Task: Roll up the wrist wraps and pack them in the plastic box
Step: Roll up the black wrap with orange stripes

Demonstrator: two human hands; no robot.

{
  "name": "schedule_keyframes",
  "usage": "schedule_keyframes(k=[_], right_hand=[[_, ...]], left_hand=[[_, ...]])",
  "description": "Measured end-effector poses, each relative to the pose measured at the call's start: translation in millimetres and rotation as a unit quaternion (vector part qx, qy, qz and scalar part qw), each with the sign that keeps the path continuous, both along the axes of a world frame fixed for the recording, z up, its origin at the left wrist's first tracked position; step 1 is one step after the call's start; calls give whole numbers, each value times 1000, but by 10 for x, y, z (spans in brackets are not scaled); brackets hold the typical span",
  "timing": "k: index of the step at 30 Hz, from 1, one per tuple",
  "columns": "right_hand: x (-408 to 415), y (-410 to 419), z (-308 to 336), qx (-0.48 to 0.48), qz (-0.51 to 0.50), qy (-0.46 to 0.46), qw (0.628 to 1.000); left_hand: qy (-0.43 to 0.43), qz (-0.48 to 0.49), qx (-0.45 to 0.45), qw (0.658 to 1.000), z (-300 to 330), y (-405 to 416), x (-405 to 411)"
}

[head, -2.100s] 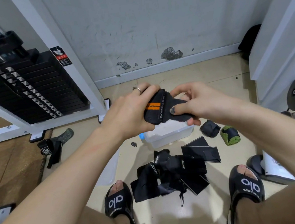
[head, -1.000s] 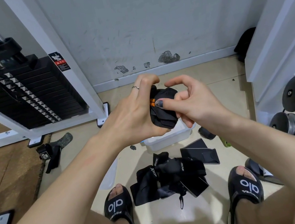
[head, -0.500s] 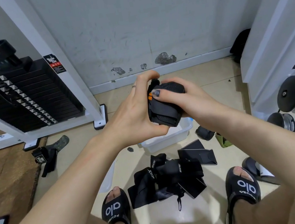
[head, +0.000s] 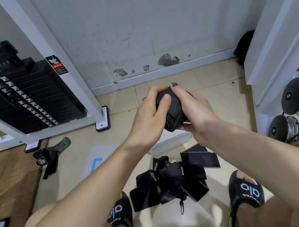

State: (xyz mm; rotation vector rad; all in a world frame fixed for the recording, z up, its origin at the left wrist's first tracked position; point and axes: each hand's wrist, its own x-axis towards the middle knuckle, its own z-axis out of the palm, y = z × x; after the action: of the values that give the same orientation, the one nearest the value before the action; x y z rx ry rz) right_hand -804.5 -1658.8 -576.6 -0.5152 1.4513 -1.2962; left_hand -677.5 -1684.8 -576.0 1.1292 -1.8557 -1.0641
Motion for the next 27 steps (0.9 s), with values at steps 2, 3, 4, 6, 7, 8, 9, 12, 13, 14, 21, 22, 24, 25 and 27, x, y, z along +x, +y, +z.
schedule_keyframes(k=[2, 3, 4, 6, 7, 8, 9, 12, 13, 14, 21, 22, 24, 25, 27], right_hand=[[12, -3, 2, 2, -14, 1, 1000], [19, -6, 5, 4, -18, 2, 1000], [24, -9, 7, 7, -21, 1, 1000], [27, -13, 4, 9, -17, -2, 1000], [28, -15, -1, 6, -13, -5, 1000], [27, -19, -21, 1, -8, -5, 1000], [29, -27, -46, -4, -6, 0, 1000], [40, -53, -119, -5, -24, 46, 999], [46, -58, -147, -2, -35, 61, 997], [51, -61, -182, 1, -44, 76, 996], [-5, -50, -274, 13, -32, 7, 999], [-34, -48, -275, 14, -24, -17, 999], [-103, -7, -294, 14, -8, -40, 999], [-141, 27, -316, 14, 3, -43, 999], [-240, 97, -365, 23, 27, -20, 999]], left_hand=[[17, 23, -1, 1000, -5, -13, -32], [23, 30, 3, 999, 2, -31, -43], [28, 33, 10, 999, 13, -52, -52], [58, 36, 45, 997, 44, -94, -72], [81, 40, 74, 993, 52, -109, -83], [102, 46, 103, 988, 56, -118, -90], [118, 50, 127, 984, 55, -121, -99], [140, 61, 152, 977, 4, -138, -128], [135, 63, 148, 978, -18, -143, -138], [126, 63, 143, 980, -41, -148, -147], [113, 81, 202, 969, -110, -167, -245], [114, 79, 210, 968, -134, -150, -263], [101, 68, 188, 975, -211, -107, -283], [84, 58, 170, 980, -250, -86, -284], [55, 37, 154, 986, -315, -76, -289]])
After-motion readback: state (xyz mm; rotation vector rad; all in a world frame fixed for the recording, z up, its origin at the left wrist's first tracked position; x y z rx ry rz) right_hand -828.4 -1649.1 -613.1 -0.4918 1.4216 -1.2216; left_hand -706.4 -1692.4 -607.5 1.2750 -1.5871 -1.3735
